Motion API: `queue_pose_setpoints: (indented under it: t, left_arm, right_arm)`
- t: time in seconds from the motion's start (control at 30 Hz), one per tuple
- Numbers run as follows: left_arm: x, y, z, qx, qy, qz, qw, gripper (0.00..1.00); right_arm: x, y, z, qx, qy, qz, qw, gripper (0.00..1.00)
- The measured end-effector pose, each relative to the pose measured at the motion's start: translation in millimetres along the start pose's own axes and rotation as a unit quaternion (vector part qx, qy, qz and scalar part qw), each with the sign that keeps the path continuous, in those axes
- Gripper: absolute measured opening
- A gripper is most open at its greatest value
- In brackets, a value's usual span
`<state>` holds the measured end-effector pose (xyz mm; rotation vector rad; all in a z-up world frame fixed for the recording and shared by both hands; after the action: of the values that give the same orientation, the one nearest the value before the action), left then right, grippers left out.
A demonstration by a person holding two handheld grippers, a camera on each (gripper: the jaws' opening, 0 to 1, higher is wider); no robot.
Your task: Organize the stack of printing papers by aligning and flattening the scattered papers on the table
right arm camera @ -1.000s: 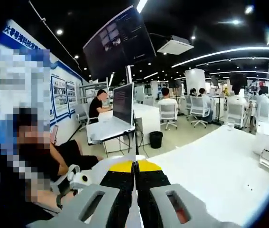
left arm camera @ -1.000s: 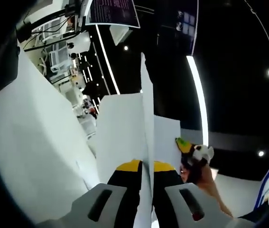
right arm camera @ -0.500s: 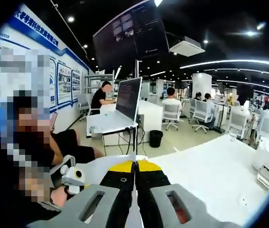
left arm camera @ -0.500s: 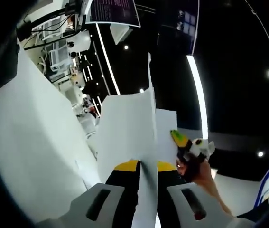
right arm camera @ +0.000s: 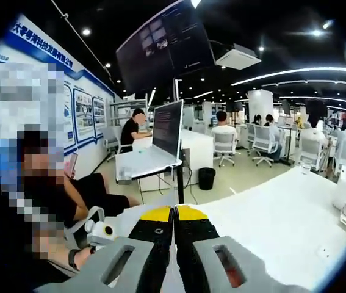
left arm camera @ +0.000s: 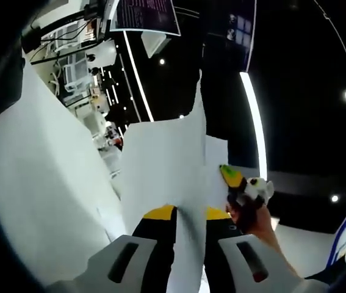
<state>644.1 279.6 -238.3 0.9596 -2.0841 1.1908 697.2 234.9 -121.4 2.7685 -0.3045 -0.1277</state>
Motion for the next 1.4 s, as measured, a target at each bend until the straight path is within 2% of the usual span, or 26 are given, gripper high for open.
queue_pose_setpoints:
  t: [0.17,0.23,0.53,0.77,1.03,1.4]
  left_arm:
    - [-0.1,-0.4,0.6,-0.001,-0.001,0.0,1.0,0.18]
    - [0.3,-0.3,0.3,0.0,-0.001,0.001,1.0,0.18]
    - [0.9,-0.7,1.3,-0.002,-0.003,0.002,1.0,0.17]
    - [1.6,-0.9,2.6,-0.005,-0.013,0.0,0.9999,0.16]
    - [1.4,-0.3,2.2,-0.005,-0.014,0.0,0.9999,0.15]
    - [2.8,-0.1,3.7,-0.009,-0.024,0.0,0.9997,0.12]
  right_arm:
    - [-10.2,-5.9,-3.9,0.007,-0.008,-0.019,0.9998,0.0]
    - [-16.6,-10.7,-3.4,0.002,0.002,-0.025,0.9997,0.0]
    - [-8.5,-7.2,-2.3,-0.017,0.019,-0.013,0.9996,0.0]
    - [-15.1,-13.6,-1.5,-0.018,0.027,-0.019,0.9993,0.0]
    - [-16.4,-19.1,8.8,-0.039,0.048,-0.015,0.998,0.0]
    - [-14.0,-16.7,6.0,-0.038,0.054,-0.006,0.9978,0.0]
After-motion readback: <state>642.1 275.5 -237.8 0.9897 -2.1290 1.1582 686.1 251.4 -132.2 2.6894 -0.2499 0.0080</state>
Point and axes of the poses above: the point that each gripper's makers call its tool centre point, and the gripper's own axes: y roughly backward along the fingers, x roughly to its right, z roughly out of its underside, the point moved 1 cm from there along y, roughly backward along the fingers, and after that the axes turned 6 degrees about -x, right-handed, at the moved point
